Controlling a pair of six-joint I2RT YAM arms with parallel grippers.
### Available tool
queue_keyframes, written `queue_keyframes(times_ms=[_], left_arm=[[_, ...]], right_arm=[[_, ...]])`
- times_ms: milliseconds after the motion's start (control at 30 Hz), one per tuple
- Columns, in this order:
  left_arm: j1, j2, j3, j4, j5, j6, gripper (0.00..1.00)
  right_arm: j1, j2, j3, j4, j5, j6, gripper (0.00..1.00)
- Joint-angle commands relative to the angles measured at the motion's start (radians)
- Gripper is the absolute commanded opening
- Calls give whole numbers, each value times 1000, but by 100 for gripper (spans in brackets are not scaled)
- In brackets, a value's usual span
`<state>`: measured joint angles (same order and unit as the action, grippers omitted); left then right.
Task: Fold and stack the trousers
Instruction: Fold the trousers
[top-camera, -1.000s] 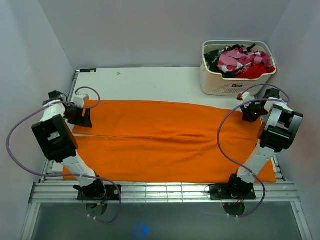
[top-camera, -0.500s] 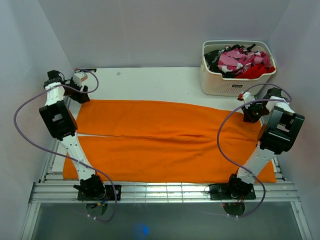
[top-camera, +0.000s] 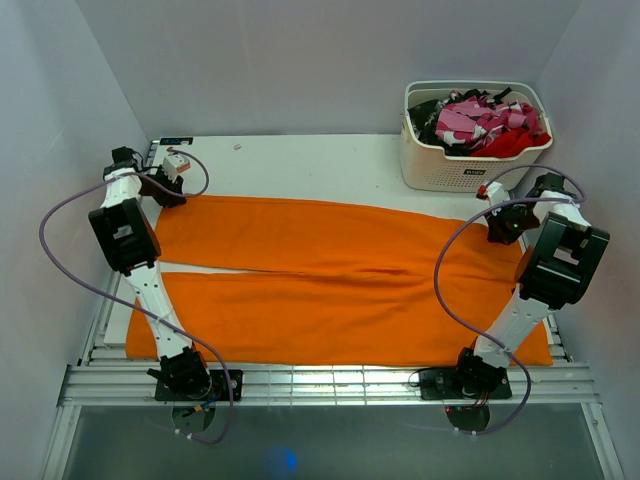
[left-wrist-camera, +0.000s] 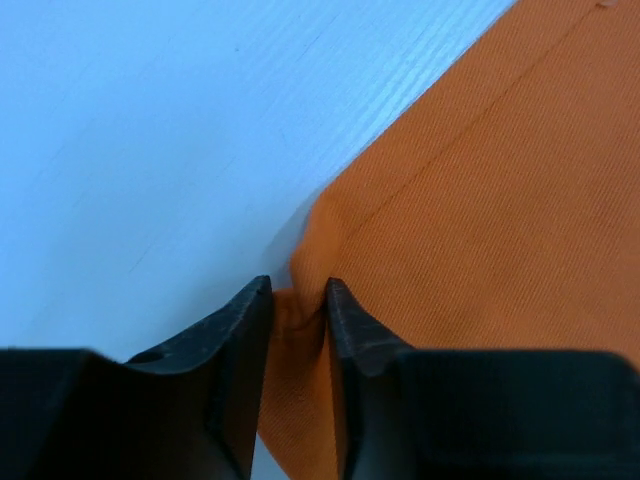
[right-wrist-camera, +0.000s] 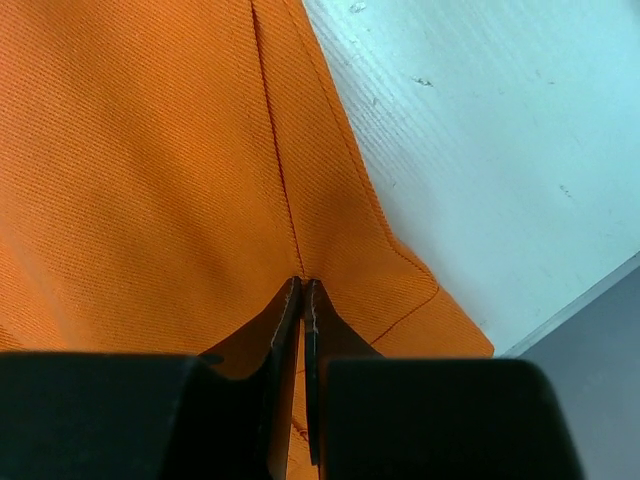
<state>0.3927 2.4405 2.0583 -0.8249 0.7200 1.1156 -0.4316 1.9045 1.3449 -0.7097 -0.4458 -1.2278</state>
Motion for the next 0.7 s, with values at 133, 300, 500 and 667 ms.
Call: queue_keyframes(times_ms=[133, 300, 500, 667], left_arm=[[18, -14, 10, -87, 5, 67, 3], [67, -135, -29, 13, 79, -89, 0], [144, -437, -286, 70, 165, -86, 0], [262, -702, -539, 38, 239, 34, 0]], right_arm=[[-7, -48, 97, -25, -21, 37, 8], [-32, -126, 132, -37, -70, 47, 8], [-62, -277, 63, -111, -93, -70, 8], [-130, -456, -48, -180, -102, -212, 8]])
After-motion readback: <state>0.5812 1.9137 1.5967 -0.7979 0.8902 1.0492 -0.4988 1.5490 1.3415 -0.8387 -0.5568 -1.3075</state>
